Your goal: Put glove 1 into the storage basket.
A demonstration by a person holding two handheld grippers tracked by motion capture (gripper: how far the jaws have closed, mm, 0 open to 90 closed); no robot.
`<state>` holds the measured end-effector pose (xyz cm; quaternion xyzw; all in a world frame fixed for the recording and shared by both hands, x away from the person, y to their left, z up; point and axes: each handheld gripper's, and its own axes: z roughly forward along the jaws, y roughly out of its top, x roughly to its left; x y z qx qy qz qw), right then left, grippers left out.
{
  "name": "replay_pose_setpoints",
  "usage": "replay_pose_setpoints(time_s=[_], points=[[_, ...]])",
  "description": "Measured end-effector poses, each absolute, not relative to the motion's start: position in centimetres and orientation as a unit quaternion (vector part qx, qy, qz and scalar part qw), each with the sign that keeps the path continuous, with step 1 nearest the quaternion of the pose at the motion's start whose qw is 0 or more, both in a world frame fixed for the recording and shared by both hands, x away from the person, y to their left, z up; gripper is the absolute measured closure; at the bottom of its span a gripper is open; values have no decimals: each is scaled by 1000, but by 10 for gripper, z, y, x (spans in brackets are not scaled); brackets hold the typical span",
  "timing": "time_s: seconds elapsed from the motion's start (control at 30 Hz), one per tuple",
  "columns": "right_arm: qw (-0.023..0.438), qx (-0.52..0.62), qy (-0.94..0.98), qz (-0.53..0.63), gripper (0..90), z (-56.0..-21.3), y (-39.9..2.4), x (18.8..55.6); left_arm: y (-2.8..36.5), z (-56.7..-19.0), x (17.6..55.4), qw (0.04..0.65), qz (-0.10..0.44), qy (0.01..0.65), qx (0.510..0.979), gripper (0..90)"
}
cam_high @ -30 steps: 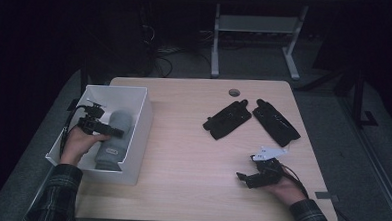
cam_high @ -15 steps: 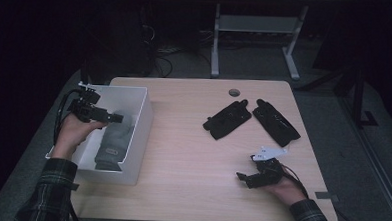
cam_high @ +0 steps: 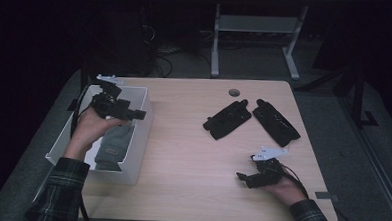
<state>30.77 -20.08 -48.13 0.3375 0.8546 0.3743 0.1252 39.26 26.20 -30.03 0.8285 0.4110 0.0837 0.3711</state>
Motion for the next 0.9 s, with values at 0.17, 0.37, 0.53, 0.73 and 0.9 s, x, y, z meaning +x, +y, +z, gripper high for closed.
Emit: replay_pose_setpoints(time_s=[0.17,0.37,0.53,0.73,0.9], points=[[125,338,854,375,142,-481,-201,308,229,-301,385,383,72,381,839,130],[122,334,856,374,124,-481,-200,307,192,-311,372,399,60,357,843,130],[122,337,856,372,107,-481,-200,308,165,-326,364,400,51,336,851,131],[123,340,856,370,92,-482,-200,308,143,-354,356,390,49,327,859,134],[123,341,855,370,96,-482,-200,308,136,-381,347,377,56,314,870,134]])
